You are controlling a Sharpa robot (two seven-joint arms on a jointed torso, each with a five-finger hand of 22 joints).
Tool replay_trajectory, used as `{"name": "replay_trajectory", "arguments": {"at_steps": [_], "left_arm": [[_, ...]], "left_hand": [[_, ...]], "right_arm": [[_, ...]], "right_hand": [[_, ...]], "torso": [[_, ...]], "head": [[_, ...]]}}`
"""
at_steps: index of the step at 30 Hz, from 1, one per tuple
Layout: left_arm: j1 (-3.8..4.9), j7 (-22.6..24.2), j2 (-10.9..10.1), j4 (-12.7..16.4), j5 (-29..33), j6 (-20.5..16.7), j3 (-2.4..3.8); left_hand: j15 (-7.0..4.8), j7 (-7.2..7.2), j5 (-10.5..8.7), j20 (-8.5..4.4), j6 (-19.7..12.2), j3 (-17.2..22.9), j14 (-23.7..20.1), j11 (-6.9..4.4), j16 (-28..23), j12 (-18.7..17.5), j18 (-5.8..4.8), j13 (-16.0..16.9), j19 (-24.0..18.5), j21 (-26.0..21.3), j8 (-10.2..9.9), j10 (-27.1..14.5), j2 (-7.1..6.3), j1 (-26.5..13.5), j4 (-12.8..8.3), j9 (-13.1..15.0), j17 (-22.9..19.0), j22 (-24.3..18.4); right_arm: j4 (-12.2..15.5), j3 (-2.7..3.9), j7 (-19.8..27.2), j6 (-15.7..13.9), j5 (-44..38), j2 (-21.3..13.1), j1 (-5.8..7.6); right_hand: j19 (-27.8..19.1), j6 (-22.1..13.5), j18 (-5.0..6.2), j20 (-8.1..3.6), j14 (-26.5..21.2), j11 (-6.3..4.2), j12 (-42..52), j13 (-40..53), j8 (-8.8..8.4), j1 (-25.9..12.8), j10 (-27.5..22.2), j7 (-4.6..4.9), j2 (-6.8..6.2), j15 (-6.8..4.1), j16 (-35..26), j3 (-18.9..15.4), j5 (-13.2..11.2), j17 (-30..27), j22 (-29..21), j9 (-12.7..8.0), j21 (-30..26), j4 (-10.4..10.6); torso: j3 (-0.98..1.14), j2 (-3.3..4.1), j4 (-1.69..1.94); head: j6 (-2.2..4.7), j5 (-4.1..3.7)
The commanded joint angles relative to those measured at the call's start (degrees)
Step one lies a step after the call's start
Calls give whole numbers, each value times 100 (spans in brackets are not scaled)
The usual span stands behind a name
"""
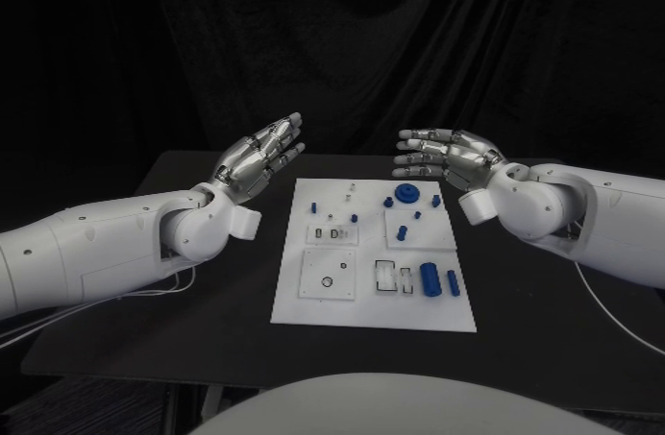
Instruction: Assemble the parts on the task board
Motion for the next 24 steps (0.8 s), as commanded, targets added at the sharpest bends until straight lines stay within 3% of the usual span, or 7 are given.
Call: {"name": "replay_trajectory", "arguments": {"at_steps": [1,8,10,11,16,18,24], "left_arm": [[5,991,-105,45,-707,-38,6],[30,965,-322,157,-668,-13,7],[40,967,-368,233,-626,12,7],[45,970,-383,269,-596,20,7],[79,968,-463,442,-503,54,7],[92,972,-493,490,-526,77,7],[115,1007,-597,618,-594,97,11]], "left_hand": [[27,12,37,59,126,-31,107,31,74,110,131,6,46,44,36,85,-1,70,10,9,21,21],[113,51,148,156,116,-24,133,75,76,115,138,-11,73,63,19,19,17,163,4,0,16,27],[101,64,167,151,54,-6,53,65,7,85,145,-19,45,45,-13,-41,25,206,-4,-9,-6,14],[97,62,176,147,33,8,47,67,1,81,147,-20,41,43,-24,-55,28,230,-13,-12,-7,12],[83,58,218,136,23,40,27,73,-18,72,150,-22,32,38,-37,-81,26,278,-30,-12,-12,8],[87,63,239,139,30,45,27,68,-18,64,149,-24,33,39,-38,-92,13,295,-36,-11,-11,8],[88,63,253,142,29,50,19,61,-26,49,150,-27,34,40,-41,-109,6,309,-40,-11,-13,9]], "right_arm": [[-130,11,-568,110,-1884,42,217],[-145,10,-1259,-238,-5185,42,853],[-78,10,-1501,-264,-6203,10,1015],[-46,10,-1588,-268,-6589,-8,1070],[135,10,-1902,-410,-8179,-106,1235],[204,10,-2007,-515,-8669,-142,1268],[320,10,-2154,-843,-9452,-213,1293]], "right_hand": [[241,66,29,-107,405,3,97,-45,61,34,187,86,-87,-116,112,-29,-273,-15,169,-29,307,10],[1029,597,61,-530,1957,-276,69,-85,70,128,1085,-18,-362,-588,513,-17,-395,132,925,-42,1546,114],[1209,717,63,-651,2360,-376,-72,-87,-8,167,1251,-89,-409,-726,745,79,-758,264,1169,-46,1915,128],[1310,715,57,-718,2617,-443,-206,-84,-113,125,1364,-256,-476,-809,990,158,-883,411,1366,-48,2194,186],[1715,1122,-93,-861,2776,-631,-699,-69,-457,-163,1834,-531,-882,-968,1910,698,-991,1091,3062,-26,3614,728],[2086,1393,-234,-881,2860,-675,-837,-66,-642,-266,2055,-634,-1107,-1011,2233,949,-993,1318,3986,-18,4239,992],[2845,1603,-473,-933,3296,-716,-1051,-56,-1035,-359,2433,-630,-1503,-1067,3030,1463,-1058,2186,5589,12,5281,1412]], "torso": [[-1,1,0],[-9,76,19],[-7,146,46],[-7,152,49],[-11,339,105],[-16,442,158],[-38,675,317]], "head": [[-3,3],[-3,67],[-3,55],[-3,59],[-3,15],[-3,-64],[-3,-335]]}}
